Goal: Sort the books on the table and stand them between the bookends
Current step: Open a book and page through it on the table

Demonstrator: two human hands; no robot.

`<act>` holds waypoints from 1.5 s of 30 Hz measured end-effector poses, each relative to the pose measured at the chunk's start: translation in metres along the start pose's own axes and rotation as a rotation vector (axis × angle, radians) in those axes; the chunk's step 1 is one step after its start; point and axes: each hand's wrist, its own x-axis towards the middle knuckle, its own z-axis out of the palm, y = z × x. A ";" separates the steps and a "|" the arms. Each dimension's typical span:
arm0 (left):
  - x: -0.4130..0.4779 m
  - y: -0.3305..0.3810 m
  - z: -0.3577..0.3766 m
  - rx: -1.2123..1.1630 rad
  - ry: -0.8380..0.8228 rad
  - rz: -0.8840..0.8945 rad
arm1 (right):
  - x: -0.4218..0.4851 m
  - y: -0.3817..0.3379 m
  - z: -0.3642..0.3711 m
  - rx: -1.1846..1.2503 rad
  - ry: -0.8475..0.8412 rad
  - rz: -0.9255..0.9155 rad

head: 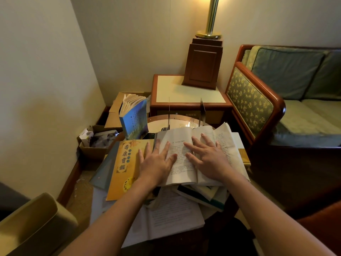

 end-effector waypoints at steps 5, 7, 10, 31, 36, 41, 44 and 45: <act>0.023 -0.005 -0.011 -0.020 -0.066 -0.069 | 0.001 0.000 0.001 0.012 0.007 0.002; 0.026 -0.006 -0.013 -0.080 -0.076 -0.064 | 0.001 0.001 0.001 0.017 0.004 0.003; 0.029 -0.010 -0.017 -0.143 -0.059 -0.052 | 0.000 0.000 0.000 0.032 0.005 0.004; -0.021 -0.005 -0.036 -1.049 -0.076 -0.014 | -0.003 -0.001 -0.001 0.051 0.021 0.017; -0.025 -0.001 -0.044 -1.101 -0.079 -0.007 | -0.011 -0.004 -0.006 0.024 0.022 0.010; -0.019 0.009 -0.052 -1.089 -0.071 0.035 | -0.032 -0.014 -0.013 0.112 0.075 0.074; -0.018 0.014 -0.056 -0.935 -0.024 0.062 | -0.041 -0.017 -0.017 0.205 0.095 0.110; -0.018 0.014 -0.056 -0.899 -0.012 0.065 | -0.044 -0.017 -0.018 0.241 0.115 0.113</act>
